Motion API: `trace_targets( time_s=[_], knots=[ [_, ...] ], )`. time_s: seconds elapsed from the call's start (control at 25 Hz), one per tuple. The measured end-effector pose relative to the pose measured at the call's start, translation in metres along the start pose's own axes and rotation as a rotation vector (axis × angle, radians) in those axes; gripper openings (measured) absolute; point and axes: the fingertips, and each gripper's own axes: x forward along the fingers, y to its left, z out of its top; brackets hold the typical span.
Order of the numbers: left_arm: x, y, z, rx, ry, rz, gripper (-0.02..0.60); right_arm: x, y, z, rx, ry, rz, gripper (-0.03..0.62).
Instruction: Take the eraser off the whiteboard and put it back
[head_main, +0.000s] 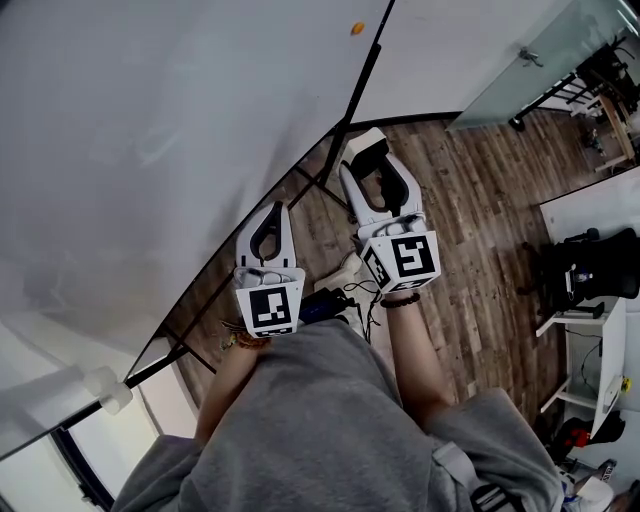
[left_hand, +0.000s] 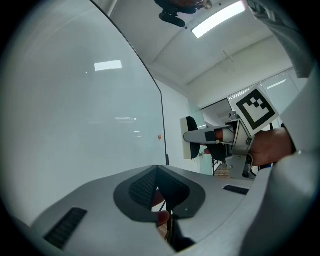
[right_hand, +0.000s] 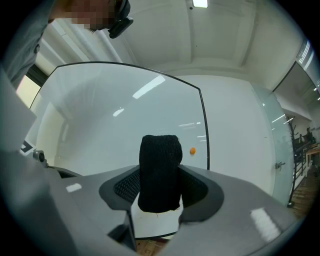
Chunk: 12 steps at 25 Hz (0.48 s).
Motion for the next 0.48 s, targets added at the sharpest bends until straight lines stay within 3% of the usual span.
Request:
trace_targets(
  time_s=[0.48],
  knots=[
    [-0.007, -0.006, 0.004, 0.011, -0.011, -0.007, 0.005, -0.008, 0.000, 0.001, -0.011, 0.003, -0.010, 0.232]
  ],
)
